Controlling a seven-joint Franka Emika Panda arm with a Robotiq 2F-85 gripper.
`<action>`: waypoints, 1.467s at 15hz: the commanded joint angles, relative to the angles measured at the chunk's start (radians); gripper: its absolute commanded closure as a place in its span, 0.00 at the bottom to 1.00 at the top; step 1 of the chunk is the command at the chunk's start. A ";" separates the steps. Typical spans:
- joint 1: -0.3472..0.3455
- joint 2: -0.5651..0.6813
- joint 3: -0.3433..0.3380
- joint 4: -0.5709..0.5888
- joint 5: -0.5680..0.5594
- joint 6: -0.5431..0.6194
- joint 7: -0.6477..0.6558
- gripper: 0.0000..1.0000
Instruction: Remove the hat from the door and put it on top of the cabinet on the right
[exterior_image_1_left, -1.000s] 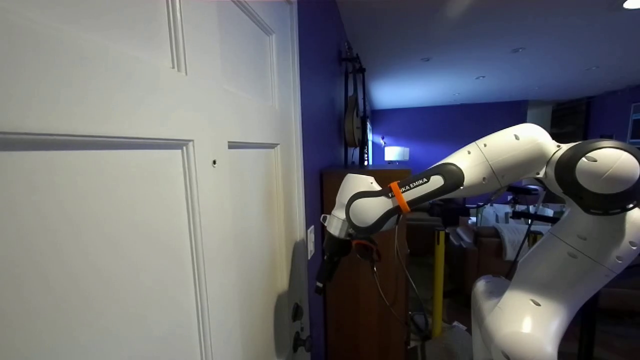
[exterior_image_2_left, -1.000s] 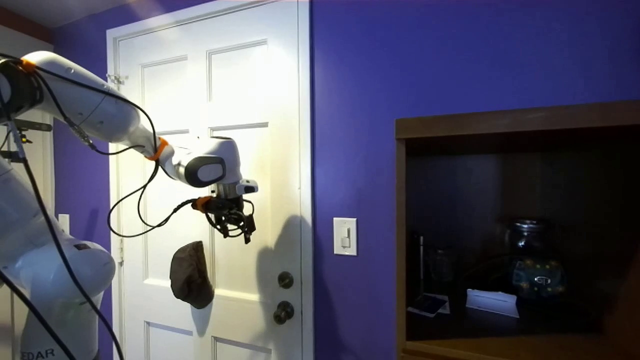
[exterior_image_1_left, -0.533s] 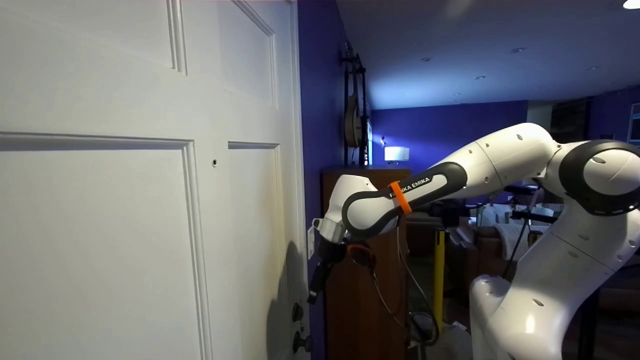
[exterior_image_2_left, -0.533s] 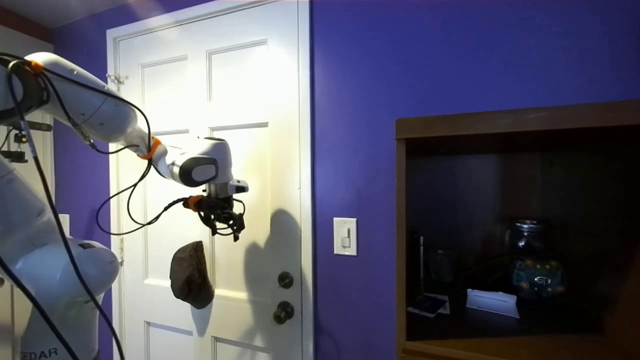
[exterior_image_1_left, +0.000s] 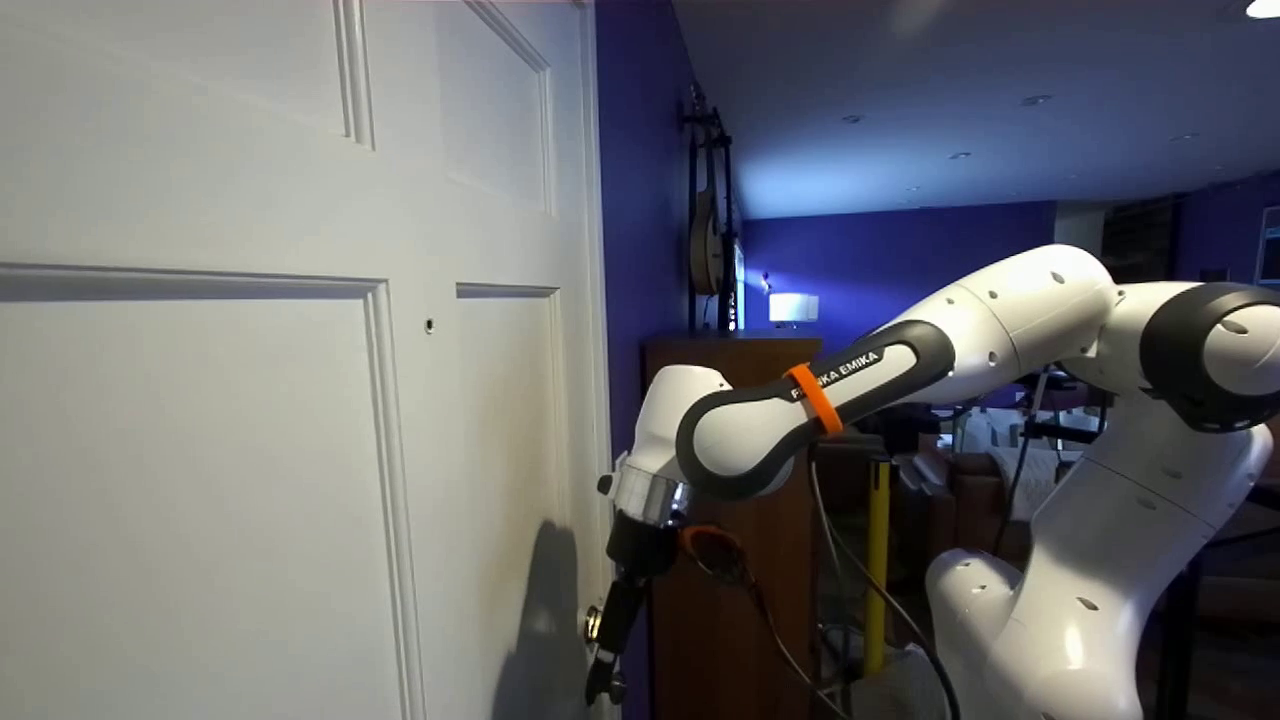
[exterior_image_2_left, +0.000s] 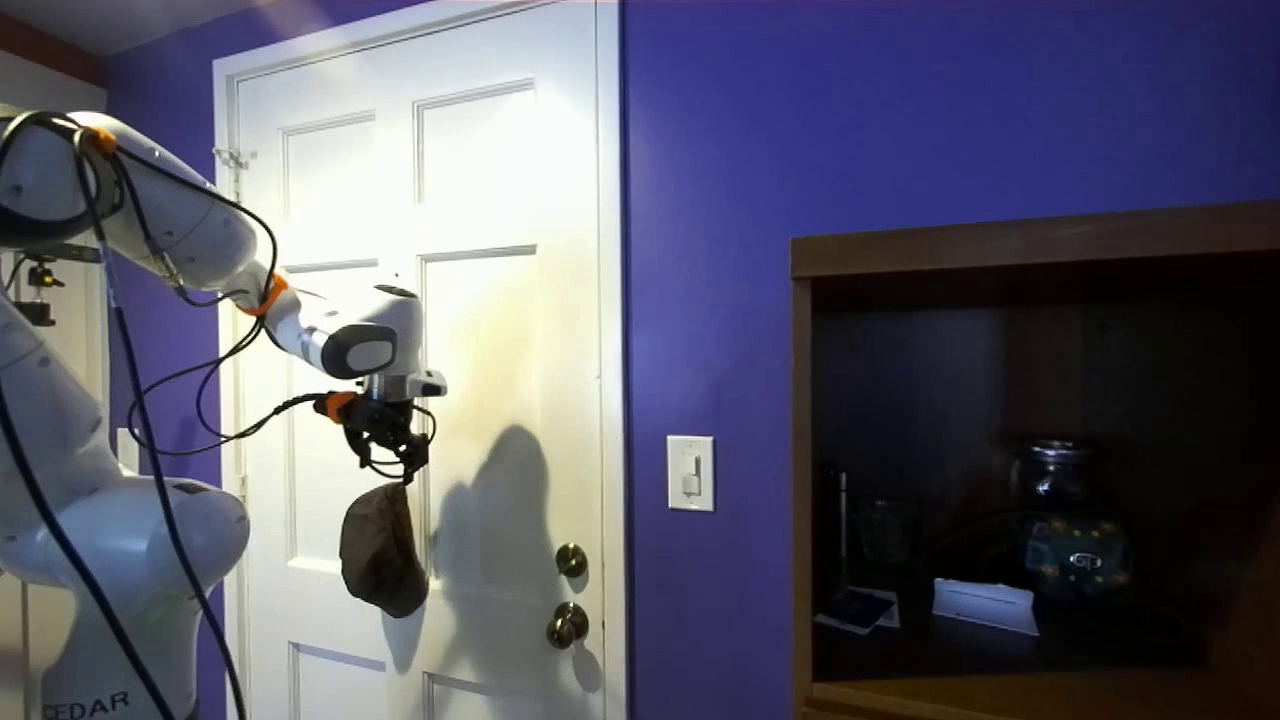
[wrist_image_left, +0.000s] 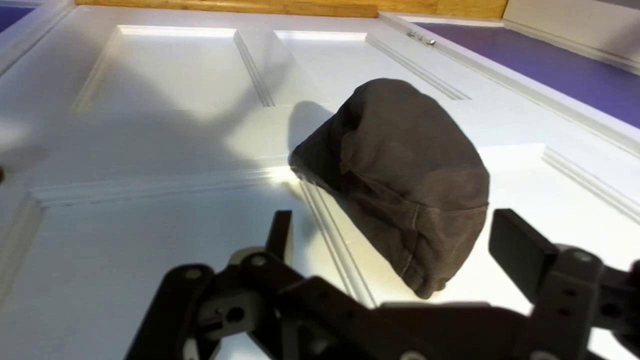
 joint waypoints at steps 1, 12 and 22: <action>-0.004 0.006 0.022 0.000 0.024 -0.005 -0.006 0.00; 0.005 0.027 0.038 -0.001 0.038 -0.005 -0.003 0.00; 0.015 0.047 0.069 -0.002 0.050 0.013 0.039 0.00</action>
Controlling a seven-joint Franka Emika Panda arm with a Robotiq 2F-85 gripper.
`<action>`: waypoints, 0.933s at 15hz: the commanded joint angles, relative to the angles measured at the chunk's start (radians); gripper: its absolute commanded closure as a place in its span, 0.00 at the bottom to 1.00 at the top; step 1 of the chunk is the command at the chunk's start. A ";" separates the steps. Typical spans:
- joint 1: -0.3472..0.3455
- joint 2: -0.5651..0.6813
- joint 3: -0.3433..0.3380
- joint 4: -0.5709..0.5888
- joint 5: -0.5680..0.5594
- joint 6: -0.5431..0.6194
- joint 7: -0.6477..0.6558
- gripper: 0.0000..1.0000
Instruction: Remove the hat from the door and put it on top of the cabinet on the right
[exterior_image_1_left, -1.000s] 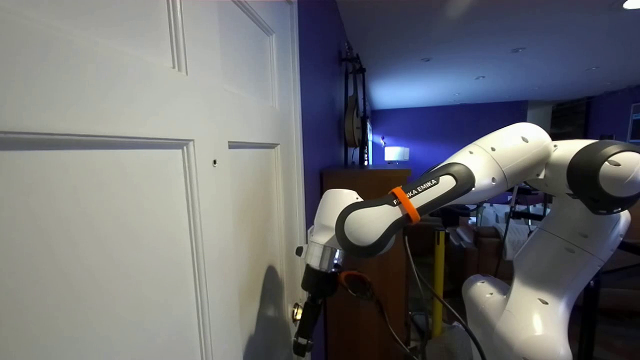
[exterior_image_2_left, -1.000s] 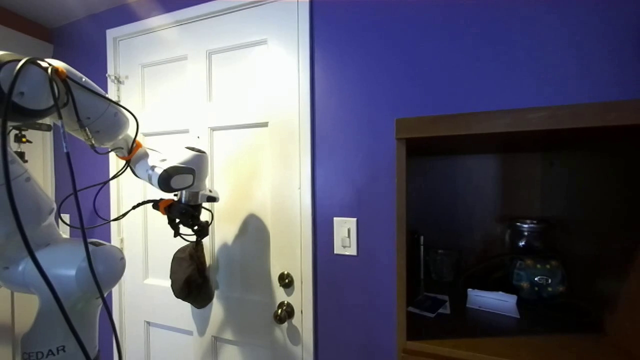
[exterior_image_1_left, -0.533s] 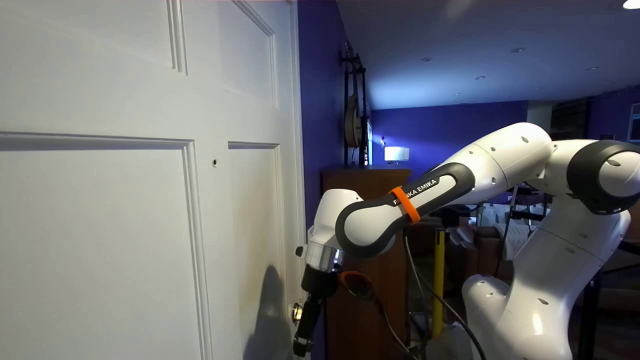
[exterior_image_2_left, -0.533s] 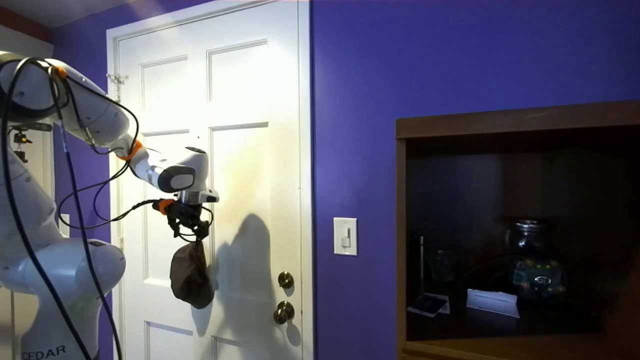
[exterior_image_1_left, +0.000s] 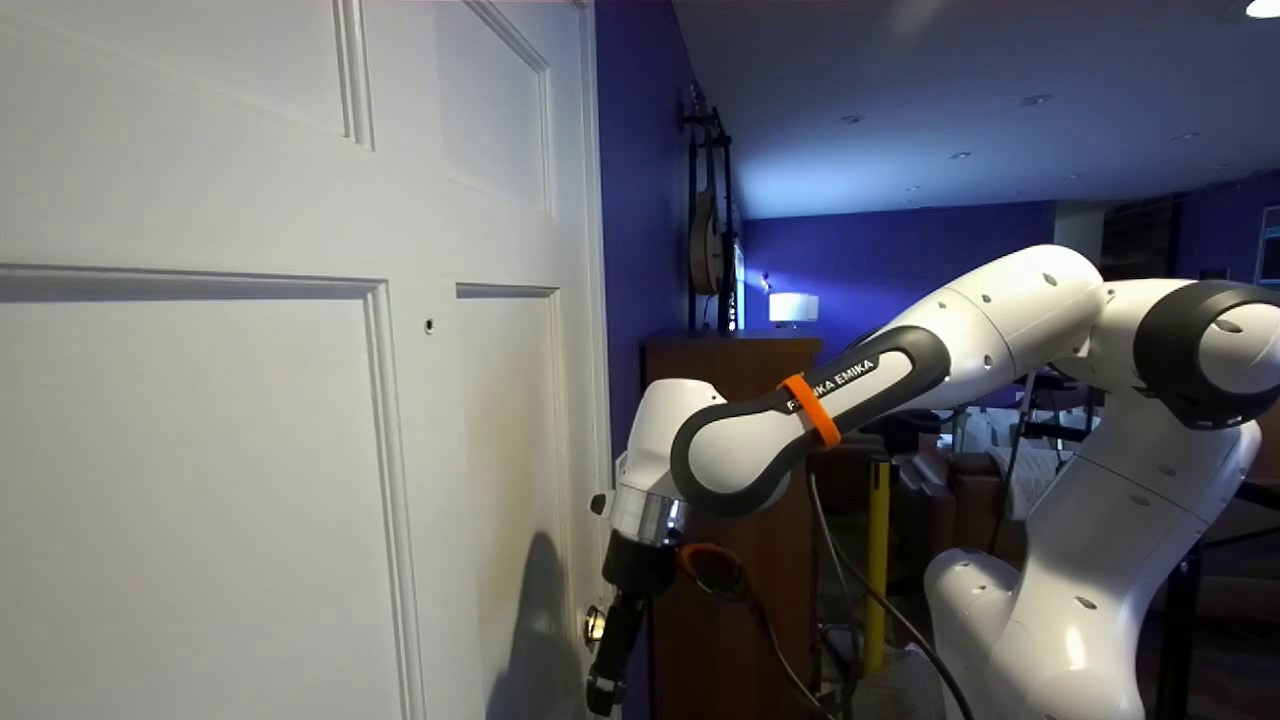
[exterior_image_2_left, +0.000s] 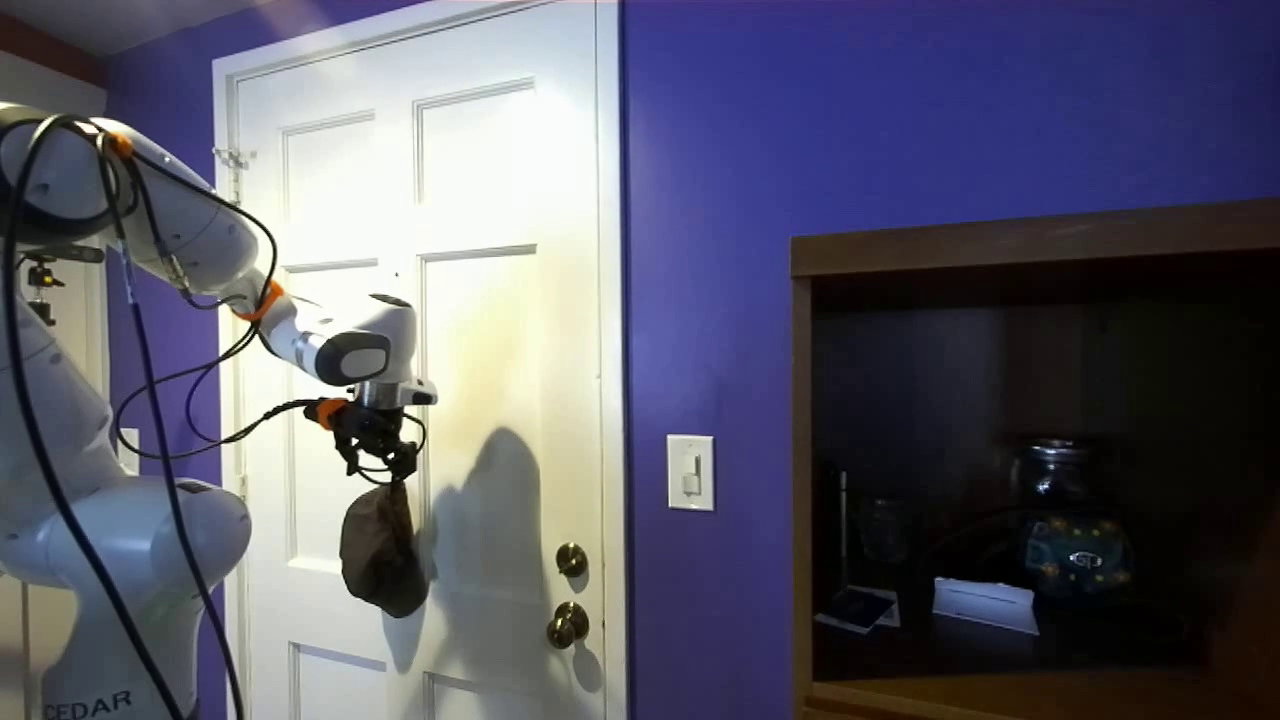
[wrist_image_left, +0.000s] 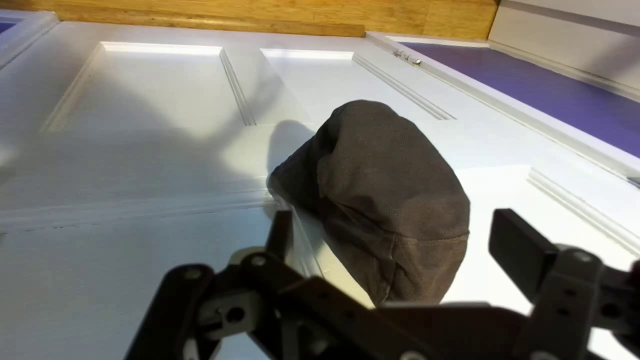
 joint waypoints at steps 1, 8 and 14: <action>0.003 0.024 0.051 0.000 0.021 0.018 0.043 0.00; 0.032 0.070 0.148 -0.010 0.027 0.189 0.091 0.01; 0.087 0.135 0.152 -0.013 0.018 0.372 0.082 0.00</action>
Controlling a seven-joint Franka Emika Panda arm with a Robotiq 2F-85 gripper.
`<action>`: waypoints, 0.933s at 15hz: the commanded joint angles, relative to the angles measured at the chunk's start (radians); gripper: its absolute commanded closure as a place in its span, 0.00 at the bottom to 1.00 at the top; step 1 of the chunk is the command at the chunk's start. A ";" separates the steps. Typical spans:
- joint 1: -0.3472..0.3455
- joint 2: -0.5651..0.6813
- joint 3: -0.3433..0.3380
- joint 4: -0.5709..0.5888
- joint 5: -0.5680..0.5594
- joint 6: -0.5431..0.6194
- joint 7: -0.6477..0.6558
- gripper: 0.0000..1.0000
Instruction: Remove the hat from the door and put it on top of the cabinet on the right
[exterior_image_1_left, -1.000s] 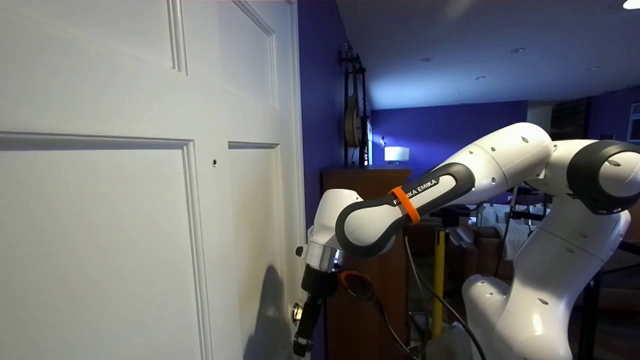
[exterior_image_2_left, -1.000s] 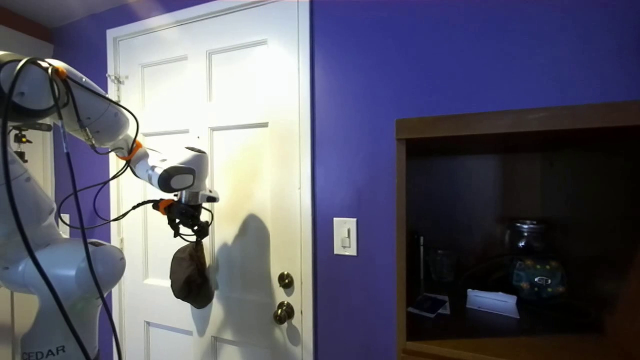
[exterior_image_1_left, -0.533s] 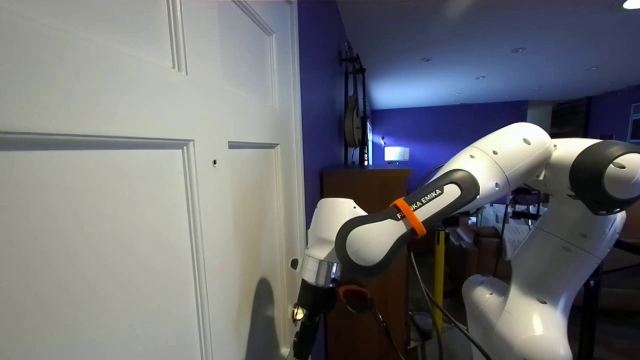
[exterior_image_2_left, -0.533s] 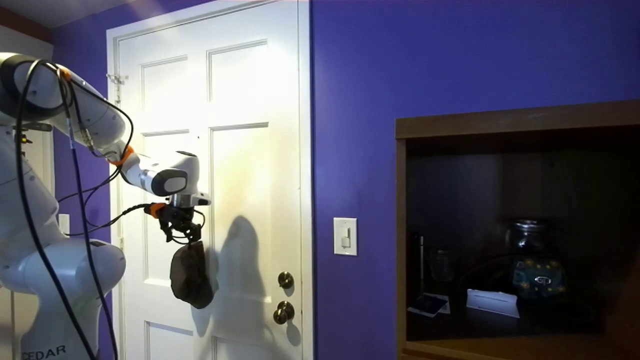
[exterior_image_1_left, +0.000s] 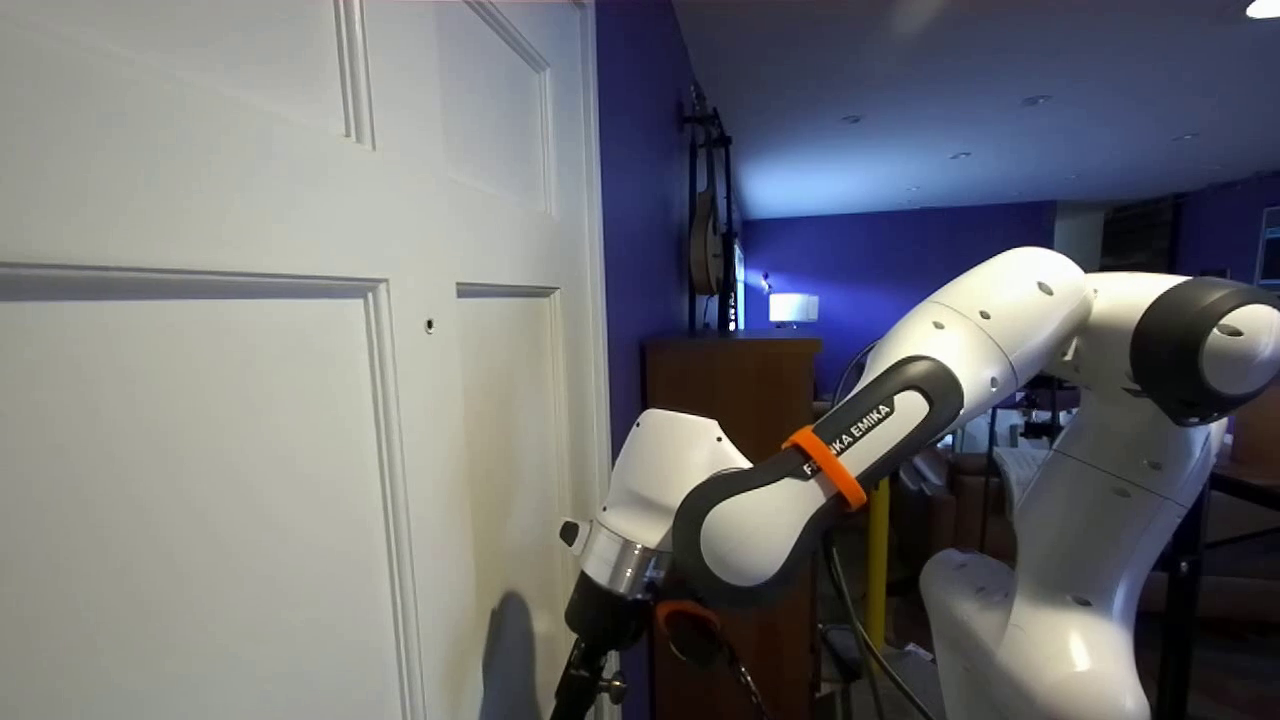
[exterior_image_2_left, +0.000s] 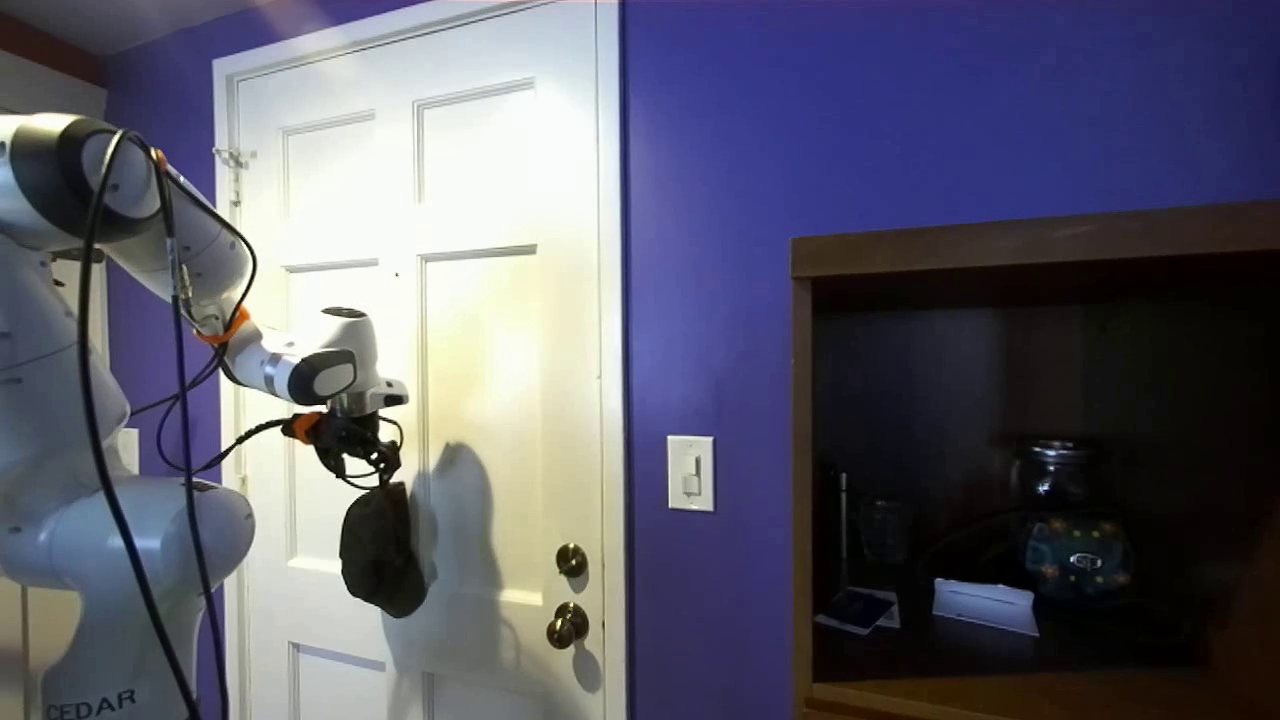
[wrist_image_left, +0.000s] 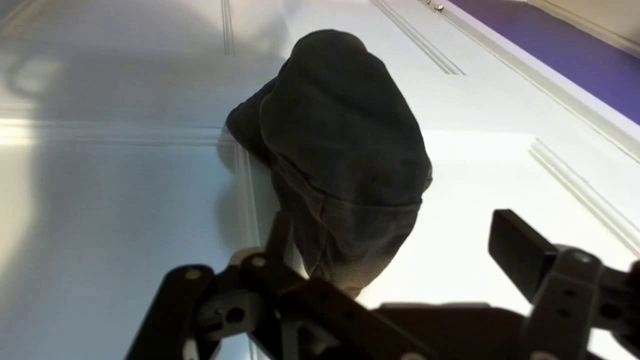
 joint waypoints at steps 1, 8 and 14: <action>0.027 0.051 0.000 -0.004 0.008 0.088 0.004 0.03; 0.025 0.102 -0.001 0.005 -0.011 0.097 -0.003 0.53; 0.019 0.118 -0.005 0.003 -0.015 0.113 -0.018 0.64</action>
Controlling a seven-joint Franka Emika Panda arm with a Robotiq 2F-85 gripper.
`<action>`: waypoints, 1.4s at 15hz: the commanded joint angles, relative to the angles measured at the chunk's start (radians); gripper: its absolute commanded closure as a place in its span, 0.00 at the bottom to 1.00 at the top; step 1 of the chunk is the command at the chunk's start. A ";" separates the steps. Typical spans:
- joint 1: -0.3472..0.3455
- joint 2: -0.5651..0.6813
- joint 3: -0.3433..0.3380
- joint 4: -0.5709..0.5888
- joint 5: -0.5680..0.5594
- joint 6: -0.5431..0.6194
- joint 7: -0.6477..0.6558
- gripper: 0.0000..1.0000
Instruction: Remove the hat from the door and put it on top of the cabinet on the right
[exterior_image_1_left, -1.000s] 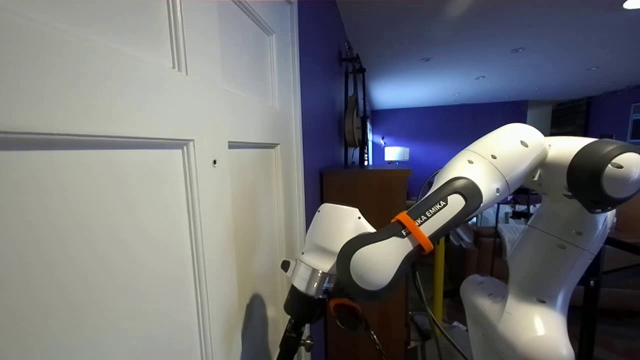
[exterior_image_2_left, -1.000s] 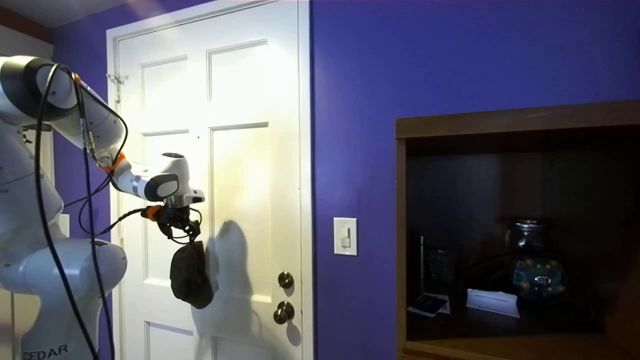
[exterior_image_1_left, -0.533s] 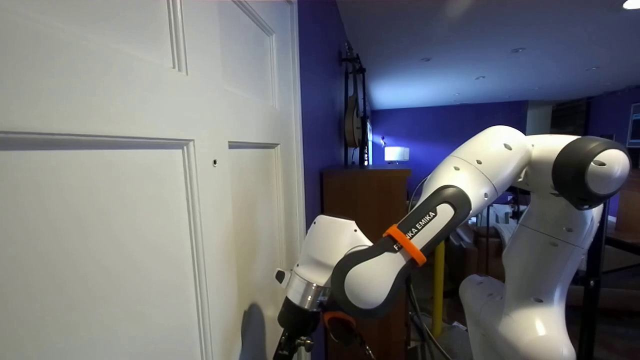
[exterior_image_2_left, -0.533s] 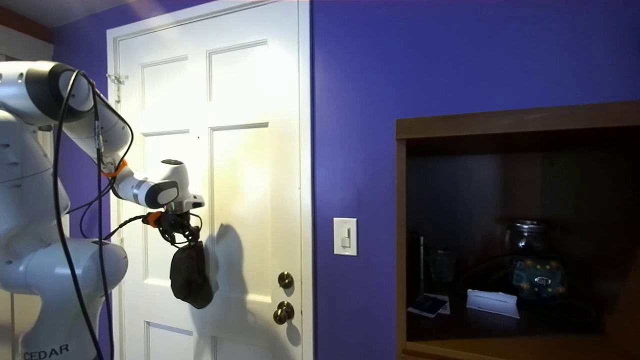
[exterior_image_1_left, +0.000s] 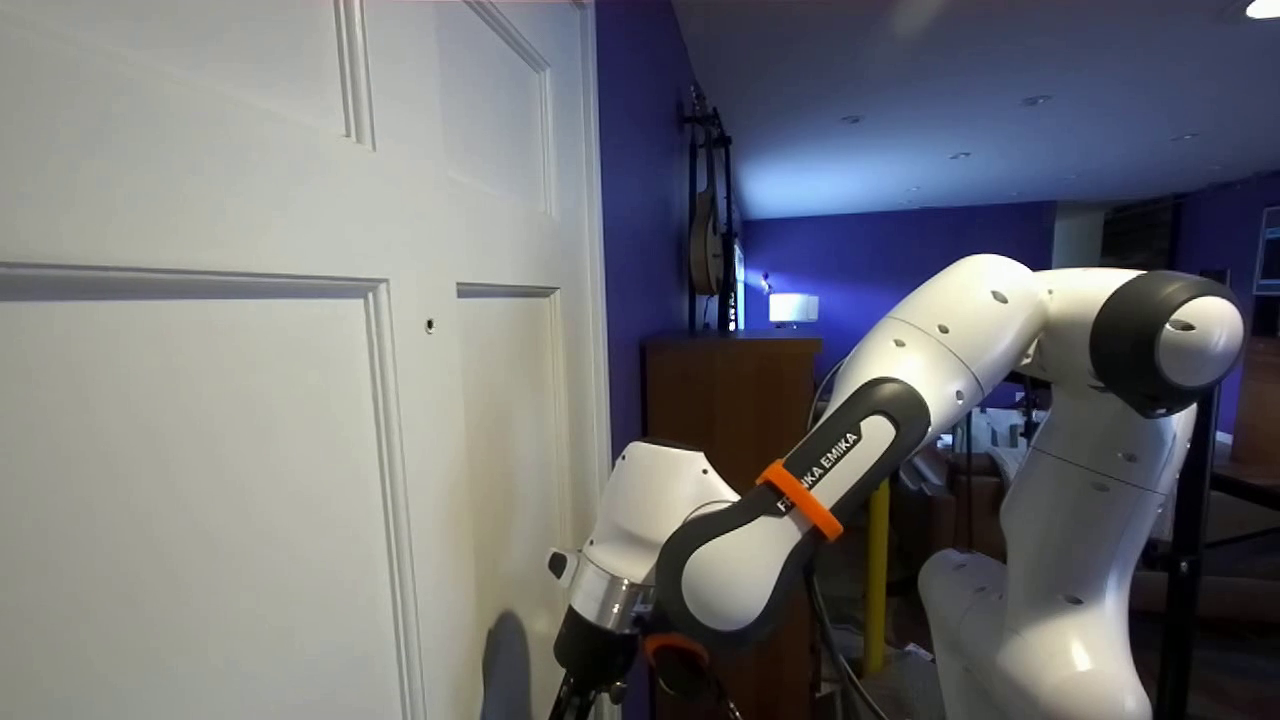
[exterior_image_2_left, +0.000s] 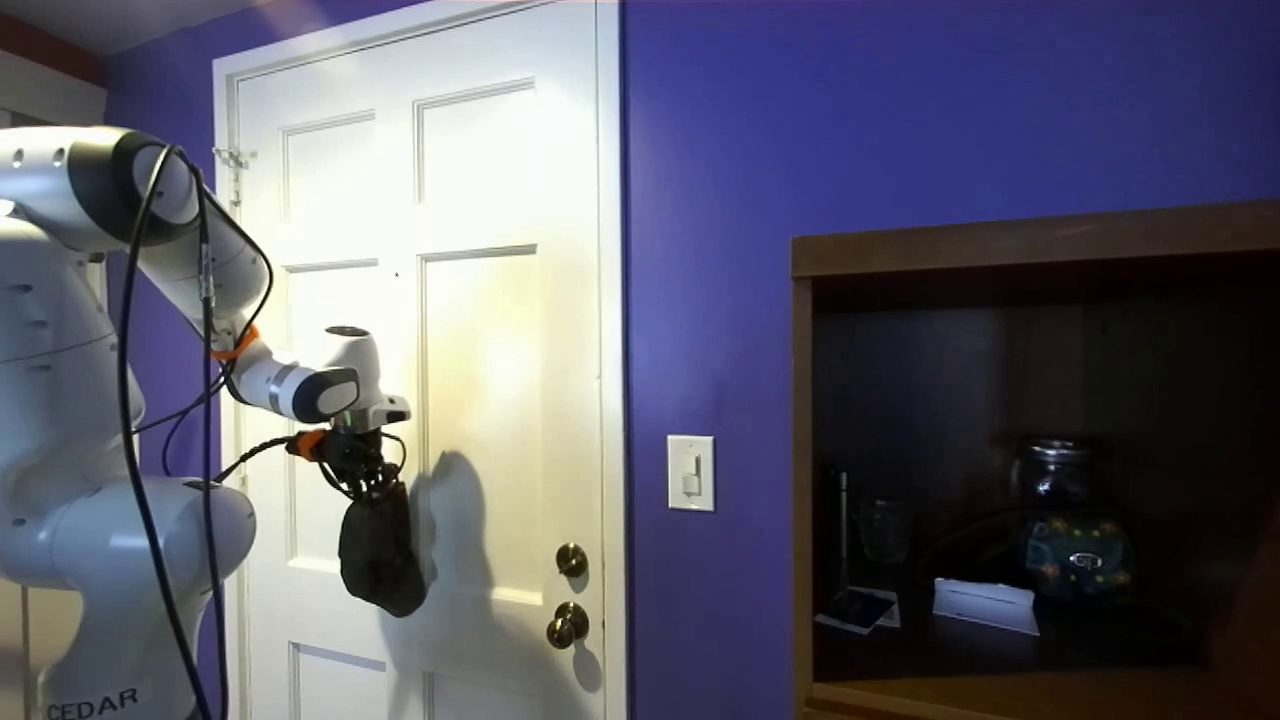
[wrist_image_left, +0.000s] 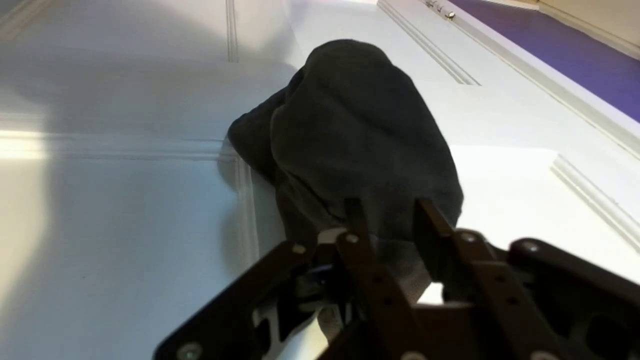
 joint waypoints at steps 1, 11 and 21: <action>-0.006 0.020 0.003 0.000 -0.025 0.044 0.000 0.47; 0.017 0.064 -0.013 0.011 -0.007 0.098 -0.046 0.73; 0.010 0.027 -0.013 0.020 -0.016 0.073 -0.040 0.99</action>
